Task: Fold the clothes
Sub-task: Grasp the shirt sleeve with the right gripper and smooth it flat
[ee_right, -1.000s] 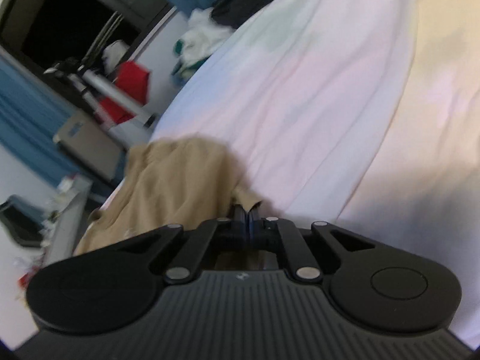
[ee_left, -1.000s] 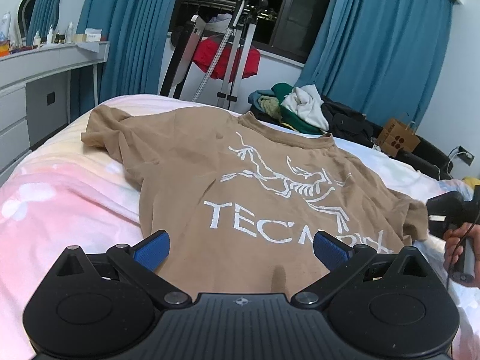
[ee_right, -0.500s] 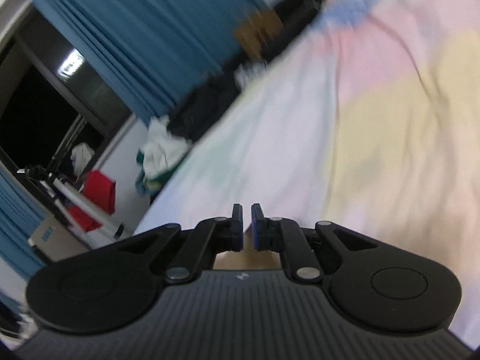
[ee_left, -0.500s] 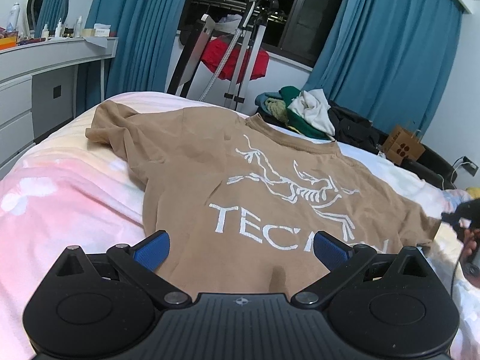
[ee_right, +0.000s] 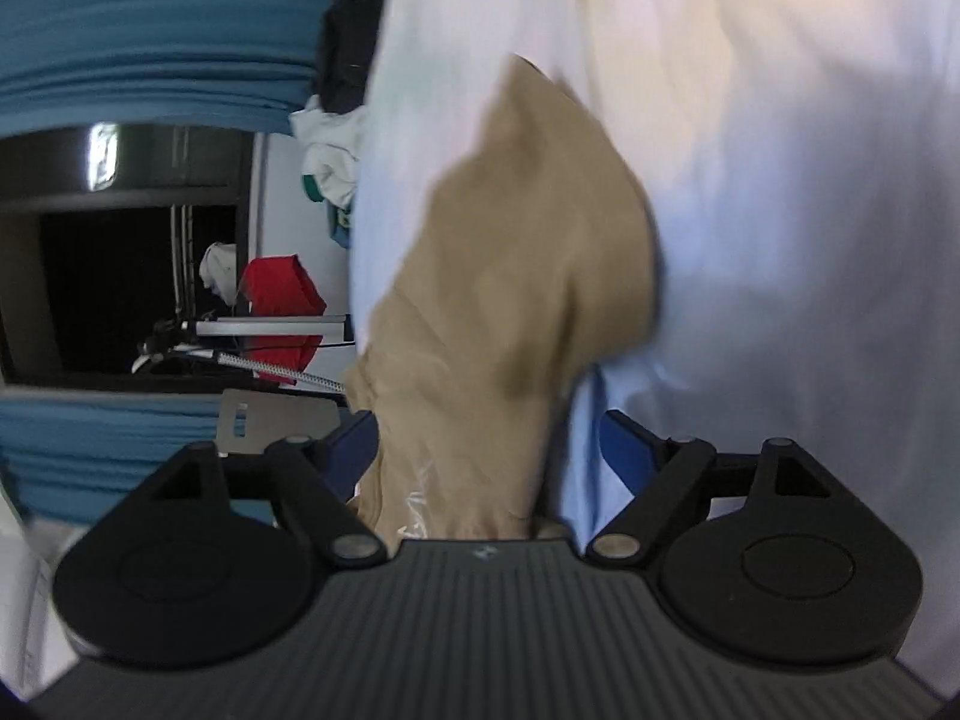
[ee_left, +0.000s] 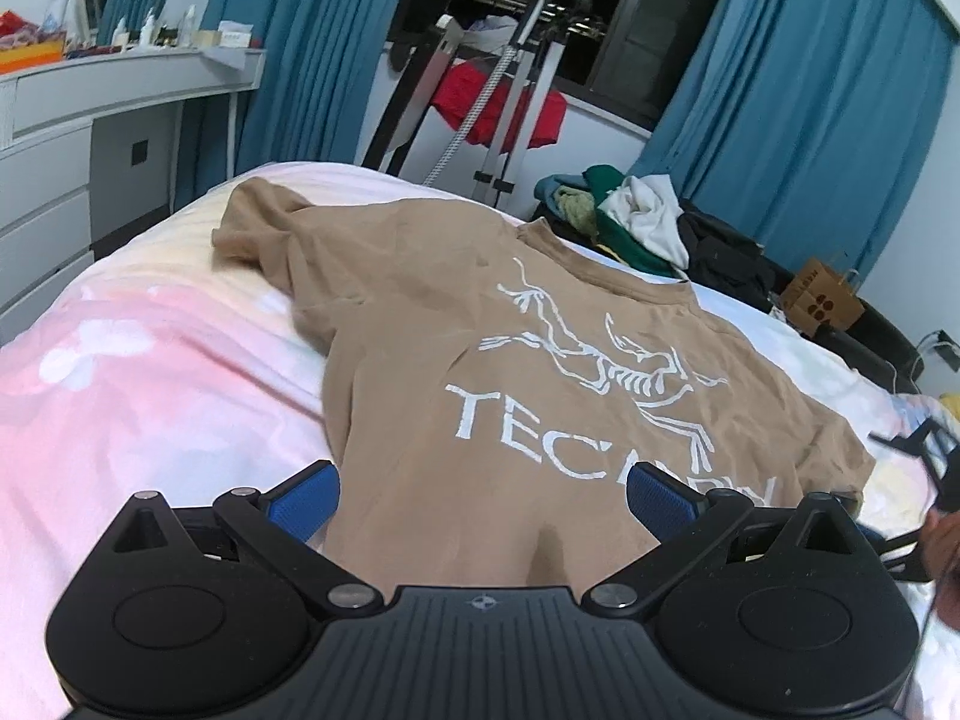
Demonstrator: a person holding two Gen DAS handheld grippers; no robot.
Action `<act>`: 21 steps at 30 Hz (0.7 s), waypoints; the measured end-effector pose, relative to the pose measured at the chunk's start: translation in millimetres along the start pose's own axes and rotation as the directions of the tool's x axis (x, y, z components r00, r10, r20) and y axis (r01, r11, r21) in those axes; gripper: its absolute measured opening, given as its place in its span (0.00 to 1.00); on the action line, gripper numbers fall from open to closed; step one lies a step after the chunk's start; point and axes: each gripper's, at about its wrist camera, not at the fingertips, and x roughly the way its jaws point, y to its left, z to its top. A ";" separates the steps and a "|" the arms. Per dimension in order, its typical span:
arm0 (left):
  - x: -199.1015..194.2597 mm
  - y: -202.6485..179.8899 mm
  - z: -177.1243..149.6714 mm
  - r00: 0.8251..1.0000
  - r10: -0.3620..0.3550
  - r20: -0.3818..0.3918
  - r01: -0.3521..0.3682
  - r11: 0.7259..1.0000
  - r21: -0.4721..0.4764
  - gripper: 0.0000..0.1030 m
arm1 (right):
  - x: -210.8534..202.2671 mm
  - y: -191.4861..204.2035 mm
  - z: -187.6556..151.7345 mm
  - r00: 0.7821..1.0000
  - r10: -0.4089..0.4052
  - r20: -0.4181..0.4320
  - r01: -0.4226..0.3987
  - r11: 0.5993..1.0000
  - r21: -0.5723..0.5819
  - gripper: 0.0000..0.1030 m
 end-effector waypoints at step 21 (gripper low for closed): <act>4.1 13.4 11.3 0.999 0.022 -0.026 -0.023 0.998 -0.062 1.00 | -1.2 38.0 14.5 0.906 -0.212 0.368 0.380 0.791 -0.479 0.09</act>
